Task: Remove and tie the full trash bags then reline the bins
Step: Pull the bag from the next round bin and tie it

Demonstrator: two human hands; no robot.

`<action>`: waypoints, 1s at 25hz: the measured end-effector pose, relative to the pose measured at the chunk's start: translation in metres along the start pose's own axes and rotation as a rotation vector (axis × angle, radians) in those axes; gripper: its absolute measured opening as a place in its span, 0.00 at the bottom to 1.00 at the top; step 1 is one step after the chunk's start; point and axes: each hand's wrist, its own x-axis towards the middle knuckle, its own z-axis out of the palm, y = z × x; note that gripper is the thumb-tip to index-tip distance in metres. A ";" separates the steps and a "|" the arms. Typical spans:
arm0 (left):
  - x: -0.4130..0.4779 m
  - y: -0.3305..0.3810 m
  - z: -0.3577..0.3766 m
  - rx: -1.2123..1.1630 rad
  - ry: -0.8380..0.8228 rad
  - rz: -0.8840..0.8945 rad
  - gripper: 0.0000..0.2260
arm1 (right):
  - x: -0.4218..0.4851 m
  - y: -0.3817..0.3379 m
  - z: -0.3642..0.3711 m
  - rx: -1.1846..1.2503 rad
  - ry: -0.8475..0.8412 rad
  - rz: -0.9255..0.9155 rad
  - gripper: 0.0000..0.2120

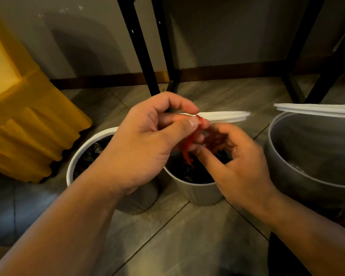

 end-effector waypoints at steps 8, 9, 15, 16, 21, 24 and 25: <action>-0.001 -0.003 -0.008 0.072 -0.082 -0.067 0.13 | 0.008 -0.004 -0.020 -0.039 0.026 -0.067 0.13; -0.001 -0.004 -0.009 0.077 -0.099 -0.072 0.12 | 0.007 -0.006 -0.019 -0.019 0.000 -0.070 0.14; -0.002 -0.010 -0.009 0.106 -0.156 -0.080 0.15 | 0.007 -0.004 -0.018 0.095 -0.068 -0.060 0.13; -0.002 -0.011 -0.009 0.111 -0.172 -0.086 0.16 | 0.008 -0.004 -0.018 0.104 -0.091 -0.066 0.14; -0.001 -0.016 -0.010 0.078 -0.122 -0.070 0.13 | 0.012 0.005 -0.016 0.065 -0.044 -0.147 0.09; -0.002 -0.017 -0.015 0.120 0.016 -0.049 0.11 | 0.010 0.011 -0.016 0.104 0.043 -0.067 0.09; -0.001 -0.018 -0.017 0.131 0.080 -0.033 0.11 | 0.010 0.012 -0.019 0.169 0.056 -0.026 0.09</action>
